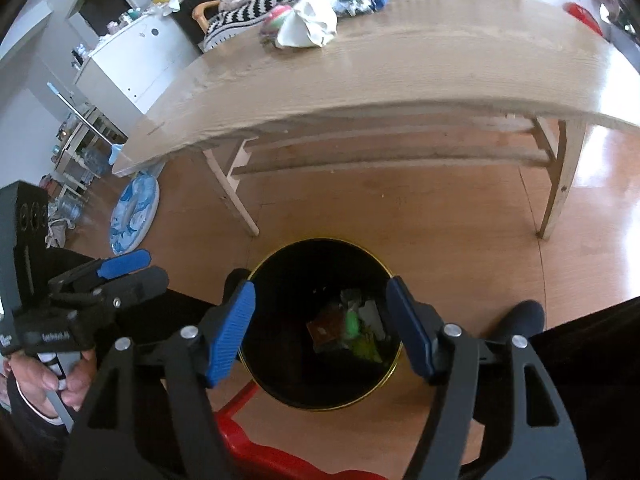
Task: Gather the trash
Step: 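Carry both items over the bin and open both tools to drop them, then grasp the pink toy with the left tool while the right tool grasps the white paper bag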
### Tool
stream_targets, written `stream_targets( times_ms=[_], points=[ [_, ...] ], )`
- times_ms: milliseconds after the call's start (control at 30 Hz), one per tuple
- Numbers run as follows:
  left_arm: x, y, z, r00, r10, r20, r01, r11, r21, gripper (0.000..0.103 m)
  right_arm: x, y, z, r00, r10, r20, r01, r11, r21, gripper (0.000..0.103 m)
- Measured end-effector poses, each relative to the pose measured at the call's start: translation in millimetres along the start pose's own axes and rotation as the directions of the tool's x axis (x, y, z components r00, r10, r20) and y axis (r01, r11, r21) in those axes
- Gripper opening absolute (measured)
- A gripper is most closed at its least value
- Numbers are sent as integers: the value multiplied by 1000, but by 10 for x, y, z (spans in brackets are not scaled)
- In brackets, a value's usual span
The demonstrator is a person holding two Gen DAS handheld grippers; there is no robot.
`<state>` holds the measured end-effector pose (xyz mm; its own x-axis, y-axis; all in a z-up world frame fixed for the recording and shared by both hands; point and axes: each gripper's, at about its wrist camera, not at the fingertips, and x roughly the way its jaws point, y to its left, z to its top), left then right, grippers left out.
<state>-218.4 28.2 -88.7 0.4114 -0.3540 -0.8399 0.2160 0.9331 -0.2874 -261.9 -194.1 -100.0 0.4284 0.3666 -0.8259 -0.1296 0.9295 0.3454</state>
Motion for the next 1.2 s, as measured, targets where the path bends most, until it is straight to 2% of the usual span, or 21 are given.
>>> stream_targets(
  times_ms=[167, 333, 500, 700, 800, 933, 1067, 1200],
  points=[
    [-61, 1, 201, 999, 17, 28, -18, 999, 28, 90, 12, -50, 82, 1000, 23, -18, -23, 999, 26, 67],
    [-139, 74, 646, 994, 59, 87, -64, 997, 51, 91, -13, -72, 414, 999, 45, 1, -45, 998, 45, 67],
    [-138, 187, 1396, 980, 109, 165, -116, 993, 33, 93, -25, -12, 990, 997, 44, 61, -46, 999, 27, 70],
    [107, 271, 2357, 962, 142, 231, -145, 989, -2, 96, 163, 133, 1892, 986, 45, 160, -42, 999, -22, 85],
    [343, 315, 2748, 960, 155, 234, -153, 988, -26, 96, 411, 128, 2314, 984, 56, 170, -53, 998, -22, 86],
    [729, 408, 3117, 969, 131, 210, -121, 991, -63, 96, 728, 35, 2606, 987, 58, 152, -58, 998, 0, 86],
    [1065, 410, 3367, 975, 140, 174, -130, 989, -66, 96, 938, 12, 2757, 991, 43, 130, -45, 999, 17, 86],
    [1293, 388, 3465, 975, 167, 149, -160, 985, -59, 96, 1092, 76, 2830, 993, 15, 116, -13, 1000, -17, 87]
  ],
)
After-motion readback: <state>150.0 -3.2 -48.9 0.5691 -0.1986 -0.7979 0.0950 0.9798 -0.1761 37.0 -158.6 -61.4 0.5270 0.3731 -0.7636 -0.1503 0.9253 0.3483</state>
